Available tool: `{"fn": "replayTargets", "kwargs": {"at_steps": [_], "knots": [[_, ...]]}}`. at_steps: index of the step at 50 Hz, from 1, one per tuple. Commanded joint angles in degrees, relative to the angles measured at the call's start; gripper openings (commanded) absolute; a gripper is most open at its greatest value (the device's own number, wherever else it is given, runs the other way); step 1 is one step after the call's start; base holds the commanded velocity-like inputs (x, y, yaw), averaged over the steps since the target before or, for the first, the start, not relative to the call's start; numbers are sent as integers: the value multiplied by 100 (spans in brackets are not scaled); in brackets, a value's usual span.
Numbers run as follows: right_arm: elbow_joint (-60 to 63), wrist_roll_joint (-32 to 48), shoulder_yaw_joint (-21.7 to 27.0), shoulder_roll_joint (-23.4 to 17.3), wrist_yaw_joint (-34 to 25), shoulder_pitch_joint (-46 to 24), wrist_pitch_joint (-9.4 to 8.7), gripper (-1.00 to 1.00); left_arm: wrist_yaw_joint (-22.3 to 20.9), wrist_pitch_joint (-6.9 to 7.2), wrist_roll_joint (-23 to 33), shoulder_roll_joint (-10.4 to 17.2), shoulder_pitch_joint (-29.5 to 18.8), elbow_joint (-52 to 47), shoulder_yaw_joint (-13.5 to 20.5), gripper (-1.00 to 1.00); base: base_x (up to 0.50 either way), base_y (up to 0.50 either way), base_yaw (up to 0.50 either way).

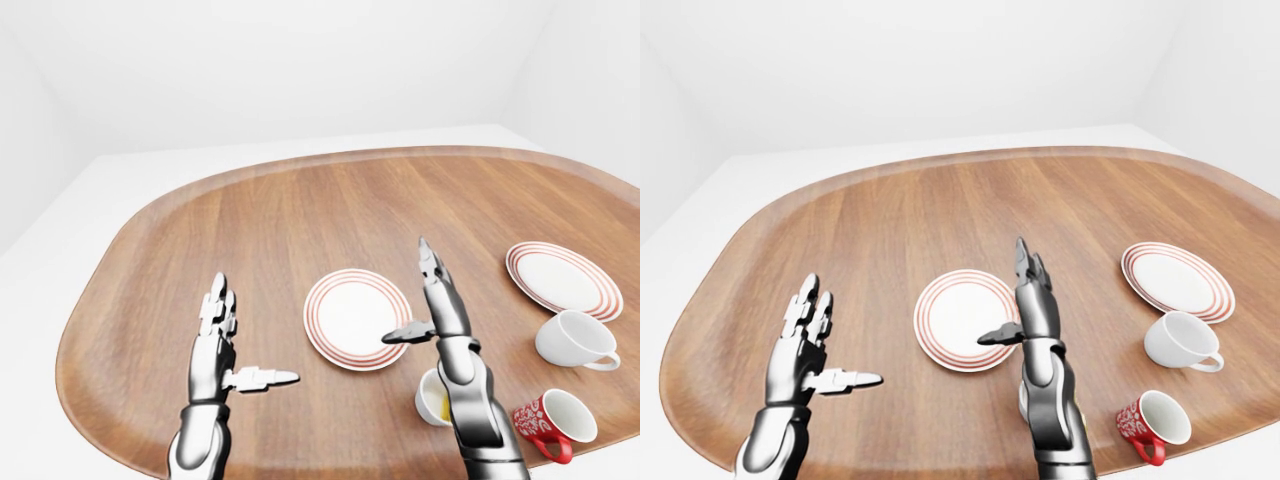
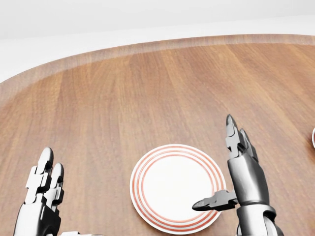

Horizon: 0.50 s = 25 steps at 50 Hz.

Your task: Put the red mug on the left plate.

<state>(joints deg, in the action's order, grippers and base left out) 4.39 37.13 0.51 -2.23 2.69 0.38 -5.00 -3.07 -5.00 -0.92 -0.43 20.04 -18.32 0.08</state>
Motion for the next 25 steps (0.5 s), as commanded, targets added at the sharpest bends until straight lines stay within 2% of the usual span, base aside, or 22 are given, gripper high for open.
{"fn": "replayTargets", "kwargs": {"at_steps": [1,4,9,18,25], "knots": [[3586,1565,494,-92,-2502,708,0,100,63,0,64,5,-63,25,-40,100,0,0,0],[3451,1646,498,-100,-2559,711,0,100,74,0,79,10,-61,25,-56,100,0,0,0],[2867,2168,597,-52,-2340,512,0,100,92,0,77,15,-42,9,-57,100,0,0,0],[2118,2381,671,-199,-2086,398,0,100,121,0,104,24,-17,-8,-94,100,0,0,0],[1783,2422,660,-218,-2154,352,0,100,126,0,110,26,0,-27,-102,100,0,0,0]]}}
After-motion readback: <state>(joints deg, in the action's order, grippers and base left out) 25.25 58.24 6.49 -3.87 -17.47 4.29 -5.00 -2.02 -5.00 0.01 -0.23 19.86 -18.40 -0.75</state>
